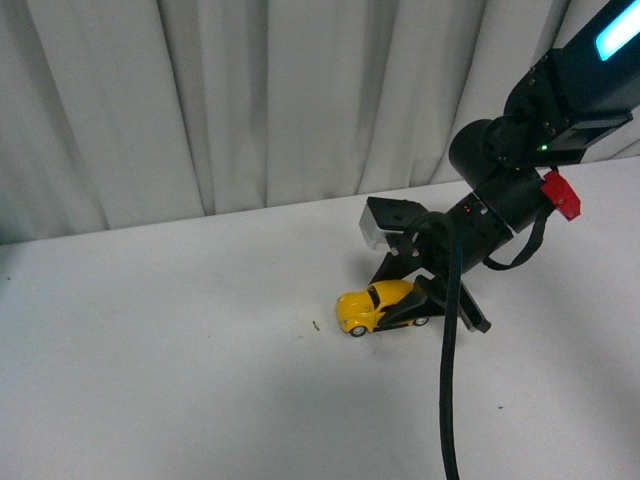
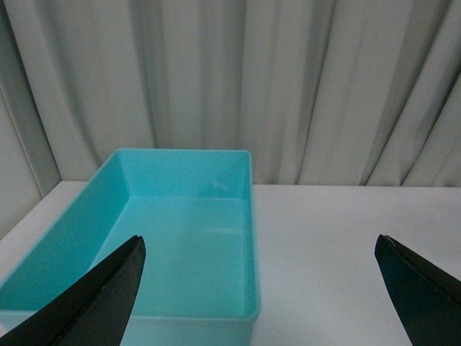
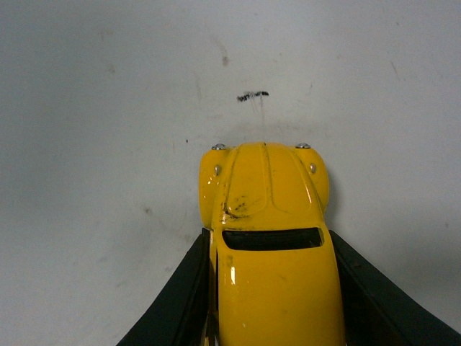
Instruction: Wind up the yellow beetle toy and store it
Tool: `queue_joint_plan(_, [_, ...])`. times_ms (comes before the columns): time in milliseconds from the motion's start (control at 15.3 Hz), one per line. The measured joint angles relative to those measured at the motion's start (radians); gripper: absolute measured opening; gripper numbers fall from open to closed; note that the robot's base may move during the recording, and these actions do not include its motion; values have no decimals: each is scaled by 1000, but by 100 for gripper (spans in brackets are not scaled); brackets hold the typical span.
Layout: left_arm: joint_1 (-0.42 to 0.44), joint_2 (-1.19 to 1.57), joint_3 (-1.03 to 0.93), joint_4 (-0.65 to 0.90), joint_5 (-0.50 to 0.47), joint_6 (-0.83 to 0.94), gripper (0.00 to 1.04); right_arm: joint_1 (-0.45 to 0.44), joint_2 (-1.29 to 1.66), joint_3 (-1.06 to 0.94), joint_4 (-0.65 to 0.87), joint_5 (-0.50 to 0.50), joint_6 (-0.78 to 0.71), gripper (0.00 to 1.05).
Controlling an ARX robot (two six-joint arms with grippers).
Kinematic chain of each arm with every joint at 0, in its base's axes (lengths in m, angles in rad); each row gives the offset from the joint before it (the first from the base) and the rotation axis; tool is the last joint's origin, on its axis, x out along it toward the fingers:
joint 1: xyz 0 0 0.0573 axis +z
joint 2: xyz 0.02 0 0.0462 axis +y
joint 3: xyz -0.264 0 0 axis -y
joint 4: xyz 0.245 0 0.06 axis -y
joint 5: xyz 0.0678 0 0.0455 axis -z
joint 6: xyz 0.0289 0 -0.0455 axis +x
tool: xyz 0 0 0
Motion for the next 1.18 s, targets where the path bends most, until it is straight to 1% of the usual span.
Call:
queue_joint_plan(392, [0,0,0,0,0,0,98,-162,-33,-109,18,-50,-55,42])
queue_joint_plan(653, [0,0,0,0,0,0,98,-286,-52,-179,18,-65,-134,42])
queue_joint_plan(914, [0,0,0,0,0,0,98,-346,-61,-198,-10,-56,-175,42])
queue_joint_plan(1110, [0,0,0,0,0,0,98,-347,-68,-202,-6,-49,-175,42])
queue_joint_plan(1176, [0,0,0,0,0,0,98,-347,-72,-206,0,-48,-179,46])
